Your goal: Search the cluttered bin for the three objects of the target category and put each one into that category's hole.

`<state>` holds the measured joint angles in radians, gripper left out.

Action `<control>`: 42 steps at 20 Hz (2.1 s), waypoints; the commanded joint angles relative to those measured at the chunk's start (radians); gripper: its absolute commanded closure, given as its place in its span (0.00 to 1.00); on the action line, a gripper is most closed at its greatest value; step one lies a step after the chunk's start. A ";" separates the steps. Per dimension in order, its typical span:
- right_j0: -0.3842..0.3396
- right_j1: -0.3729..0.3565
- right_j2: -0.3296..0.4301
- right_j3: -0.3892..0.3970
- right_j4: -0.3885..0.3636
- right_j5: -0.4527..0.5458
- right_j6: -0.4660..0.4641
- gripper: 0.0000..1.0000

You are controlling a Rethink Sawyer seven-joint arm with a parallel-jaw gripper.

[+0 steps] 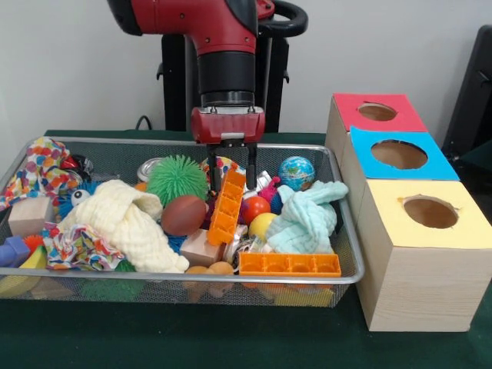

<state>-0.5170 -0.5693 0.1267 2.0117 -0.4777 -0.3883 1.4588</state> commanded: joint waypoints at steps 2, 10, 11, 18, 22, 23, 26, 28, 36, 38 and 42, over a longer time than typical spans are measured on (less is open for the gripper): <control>-0.092 0.090 0.257 -0.052 -0.036 0.055 0.236 0.00; -0.077 0.135 0.243 -0.055 0.001 -0.007 0.222 0.00; -0.076 0.142 0.243 -0.056 -0.001 -0.010 0.220 0.00; -0.105 0.161 0.291 -0.049 -0.033 -0.043 0.234 0.00; -0.126 0.172 0.330 -0.046 -0.064 -0.088 0.248 0.00; -0.130 0.175 0.336 -0.045 -0.069 -0.094 0.248 0.00; -0.159 0.187 0.374 -0.038 -0.095 -0.144 0.272 0.00; -0.174 0.192 0.402 -0.033 -0.109 -0.189 0.289 0.00; -0.109 0.183 0.322 -0.067 -0.087 -0.031 0.184 0.00; -0.103 0.181 0.317 -0.070 -0.089 -0.024 0.176 0.00; -0.094 0.177 0.306 -0.072 -0.092 -0.023 0.169 1.00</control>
<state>-0.6833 -0.4621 0.3339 2.0199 -0.5427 -0.4567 1.4590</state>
